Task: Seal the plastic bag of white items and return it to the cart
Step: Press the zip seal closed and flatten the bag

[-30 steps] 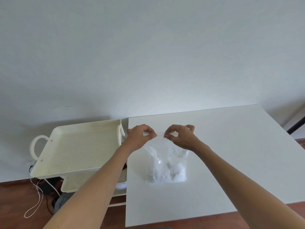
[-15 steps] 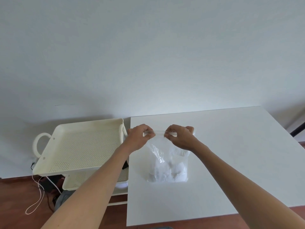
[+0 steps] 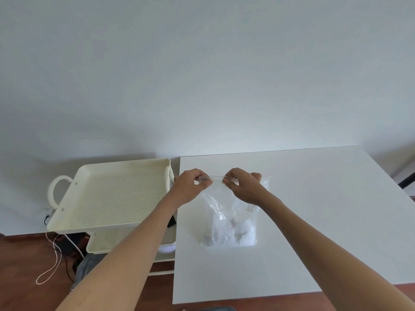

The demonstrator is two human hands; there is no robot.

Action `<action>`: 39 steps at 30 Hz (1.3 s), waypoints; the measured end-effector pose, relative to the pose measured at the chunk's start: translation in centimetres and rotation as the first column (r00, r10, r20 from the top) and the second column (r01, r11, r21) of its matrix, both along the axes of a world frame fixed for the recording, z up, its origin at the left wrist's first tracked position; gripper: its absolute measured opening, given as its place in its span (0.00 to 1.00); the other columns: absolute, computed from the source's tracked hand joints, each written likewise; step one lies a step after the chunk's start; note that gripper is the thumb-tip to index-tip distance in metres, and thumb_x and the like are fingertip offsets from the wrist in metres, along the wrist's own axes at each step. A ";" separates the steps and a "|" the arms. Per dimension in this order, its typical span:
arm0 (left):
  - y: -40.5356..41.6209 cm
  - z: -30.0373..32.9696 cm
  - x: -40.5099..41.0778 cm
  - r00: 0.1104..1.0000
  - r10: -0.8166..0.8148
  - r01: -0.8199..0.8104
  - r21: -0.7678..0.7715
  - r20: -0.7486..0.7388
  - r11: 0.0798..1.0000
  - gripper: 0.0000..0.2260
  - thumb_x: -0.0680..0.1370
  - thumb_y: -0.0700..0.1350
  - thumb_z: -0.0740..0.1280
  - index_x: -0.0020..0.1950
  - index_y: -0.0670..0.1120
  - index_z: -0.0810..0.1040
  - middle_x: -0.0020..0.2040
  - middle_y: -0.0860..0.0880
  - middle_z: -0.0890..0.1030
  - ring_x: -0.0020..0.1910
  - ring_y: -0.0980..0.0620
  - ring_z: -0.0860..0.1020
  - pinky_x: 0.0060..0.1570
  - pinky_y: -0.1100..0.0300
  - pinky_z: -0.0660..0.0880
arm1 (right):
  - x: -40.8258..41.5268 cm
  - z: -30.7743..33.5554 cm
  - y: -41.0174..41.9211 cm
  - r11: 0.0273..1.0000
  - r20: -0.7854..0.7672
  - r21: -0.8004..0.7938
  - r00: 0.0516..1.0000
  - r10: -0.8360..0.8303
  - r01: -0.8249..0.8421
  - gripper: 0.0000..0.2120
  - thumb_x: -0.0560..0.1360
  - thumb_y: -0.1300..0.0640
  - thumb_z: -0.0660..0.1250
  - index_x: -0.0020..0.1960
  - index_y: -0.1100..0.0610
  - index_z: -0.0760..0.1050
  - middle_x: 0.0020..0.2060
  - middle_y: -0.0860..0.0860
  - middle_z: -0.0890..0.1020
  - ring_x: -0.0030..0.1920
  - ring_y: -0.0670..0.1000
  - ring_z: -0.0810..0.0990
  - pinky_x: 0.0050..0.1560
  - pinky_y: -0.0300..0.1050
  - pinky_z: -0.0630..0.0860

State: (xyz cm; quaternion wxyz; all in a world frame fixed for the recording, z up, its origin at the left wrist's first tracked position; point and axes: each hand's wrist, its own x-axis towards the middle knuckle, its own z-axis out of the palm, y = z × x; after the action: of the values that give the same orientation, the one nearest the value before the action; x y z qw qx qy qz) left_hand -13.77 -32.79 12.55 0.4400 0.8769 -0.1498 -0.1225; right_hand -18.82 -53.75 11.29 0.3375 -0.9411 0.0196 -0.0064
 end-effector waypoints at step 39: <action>1.4 -0.4 -0.3 0.951 0.075 -0.154 -0.250 -0.301 0.956 0.07 0.75 0.48 0.76 0.49 0.46 0.86 0.44 0.56 0.86 0.42 0.59 0.82 0.45 0.66 0.75 | -0.1 1.3 -2.7 0.996 -0.088 0.077 0.996 -0.030 0.037 0.13 0.75 0.38 0.72 0.51 0.45 0.83 0.49 0.39 0.85 0.56 0.41 0.79 0.59 0.46 0.56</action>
State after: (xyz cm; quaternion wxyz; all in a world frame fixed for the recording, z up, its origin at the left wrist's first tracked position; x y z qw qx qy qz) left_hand -14.10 -31.38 12.20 0.5792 0.7885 -0.0479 -0.2013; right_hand -18.92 -56.44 12.56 0.3729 -0.9260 0.0505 0.0297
